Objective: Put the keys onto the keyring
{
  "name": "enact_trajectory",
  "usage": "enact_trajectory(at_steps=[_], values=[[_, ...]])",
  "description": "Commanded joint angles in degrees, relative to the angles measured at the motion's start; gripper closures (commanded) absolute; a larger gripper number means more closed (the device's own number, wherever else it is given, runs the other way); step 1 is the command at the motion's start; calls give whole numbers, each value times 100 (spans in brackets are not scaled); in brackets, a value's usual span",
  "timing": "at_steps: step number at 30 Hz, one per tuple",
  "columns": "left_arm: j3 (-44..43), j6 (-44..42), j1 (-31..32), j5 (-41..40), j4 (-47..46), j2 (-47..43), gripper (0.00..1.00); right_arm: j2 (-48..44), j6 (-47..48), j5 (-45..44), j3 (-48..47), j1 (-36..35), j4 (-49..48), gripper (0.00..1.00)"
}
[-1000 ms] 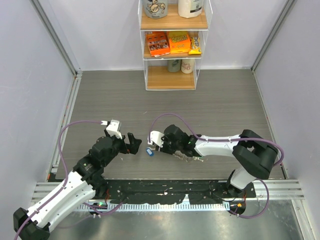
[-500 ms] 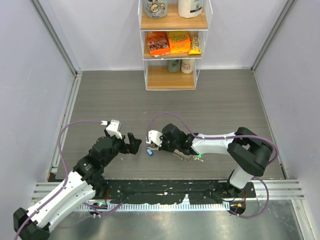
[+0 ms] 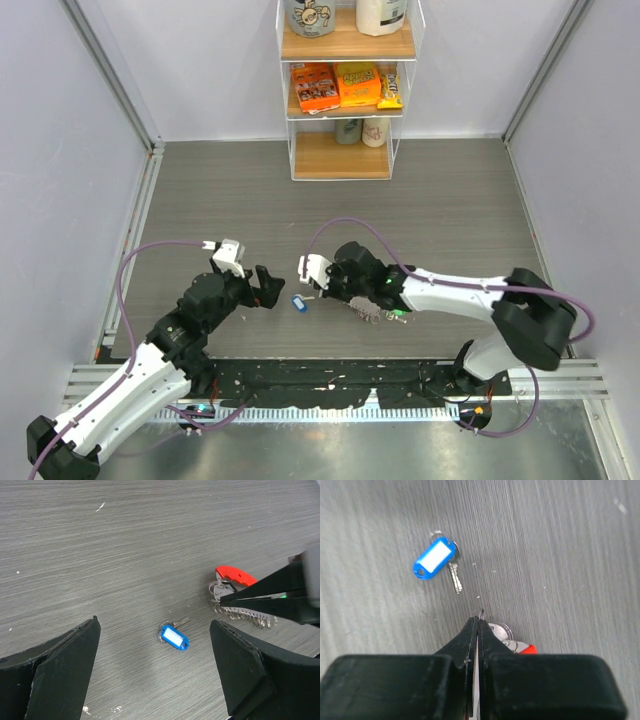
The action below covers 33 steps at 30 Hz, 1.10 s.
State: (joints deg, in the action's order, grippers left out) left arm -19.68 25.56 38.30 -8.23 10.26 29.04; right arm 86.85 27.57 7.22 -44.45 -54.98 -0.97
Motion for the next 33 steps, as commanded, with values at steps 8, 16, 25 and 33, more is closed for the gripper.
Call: enact_trajectory(at_steps=[8, 16, 25, 33], values=[[175, -148, 19, 1726, -1243, -117, 1, -1521, -489, 1290, 208, 5, 62, 94], [474, -131, 19, 3151, -2282, -276, 1, -2154, -973, 1931, 410, 5, 62, 94], [658, 36, 45, 4407, -3240, -258, 7, -2821, -1658, 2477, 209, 5, 616, 94], [606, 291, 133, 5120, -3865, -126, 15, -3051, -2063, 2547, -274, -92, 1283, 94]])
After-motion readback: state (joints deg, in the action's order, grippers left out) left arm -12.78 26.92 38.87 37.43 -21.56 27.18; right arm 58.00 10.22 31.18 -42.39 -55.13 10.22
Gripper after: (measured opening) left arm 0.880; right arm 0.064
